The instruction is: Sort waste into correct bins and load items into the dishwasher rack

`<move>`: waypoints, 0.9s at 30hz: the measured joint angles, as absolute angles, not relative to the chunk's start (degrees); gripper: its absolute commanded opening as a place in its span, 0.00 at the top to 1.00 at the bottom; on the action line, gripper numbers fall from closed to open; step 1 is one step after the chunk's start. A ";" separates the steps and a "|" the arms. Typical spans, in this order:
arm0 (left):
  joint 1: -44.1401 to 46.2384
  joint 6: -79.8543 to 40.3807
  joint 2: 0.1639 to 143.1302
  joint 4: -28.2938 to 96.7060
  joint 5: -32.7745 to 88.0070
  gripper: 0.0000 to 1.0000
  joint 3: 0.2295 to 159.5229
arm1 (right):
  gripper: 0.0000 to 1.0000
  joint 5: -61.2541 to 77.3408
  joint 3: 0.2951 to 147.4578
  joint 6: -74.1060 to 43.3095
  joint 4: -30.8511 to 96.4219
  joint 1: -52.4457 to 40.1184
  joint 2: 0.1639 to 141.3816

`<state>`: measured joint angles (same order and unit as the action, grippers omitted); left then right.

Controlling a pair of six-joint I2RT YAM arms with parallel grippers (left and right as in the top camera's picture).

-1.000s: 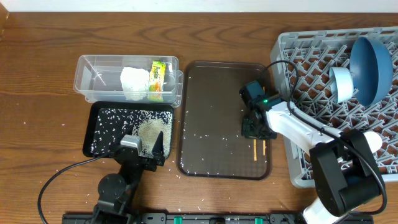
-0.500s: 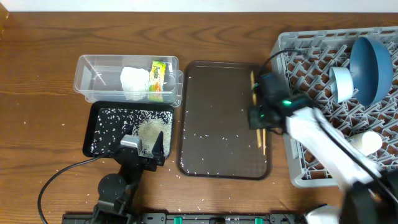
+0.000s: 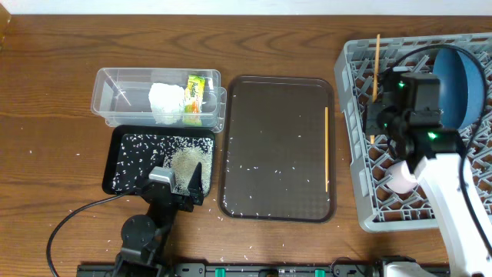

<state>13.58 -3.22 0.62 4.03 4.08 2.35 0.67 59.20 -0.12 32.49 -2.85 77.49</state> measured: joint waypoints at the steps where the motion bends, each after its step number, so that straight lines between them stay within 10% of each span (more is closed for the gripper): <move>1: 13.58 -3.22 0.62 4.03 4.08 0.10 2.35 | 0.99 -0.01 59.20 0.49 32.49 -2.85 79.57; 14: 13.58 -3.22 0.62 4.03 4.08 0.10 2.35 | 0.53 -1.32 59.18 -3.38 37.54 -8.49 81.87; 27: 13.58 -3.22 0.62 4.03 4.08 0.10 2.35 | 0.59 -9.34 55.42 -23.40 41.23 -26.63 84.84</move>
<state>13.58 -3.22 0.62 4.03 4.08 2.35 -9.34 55.42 -23.40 41.23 -26.63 84.84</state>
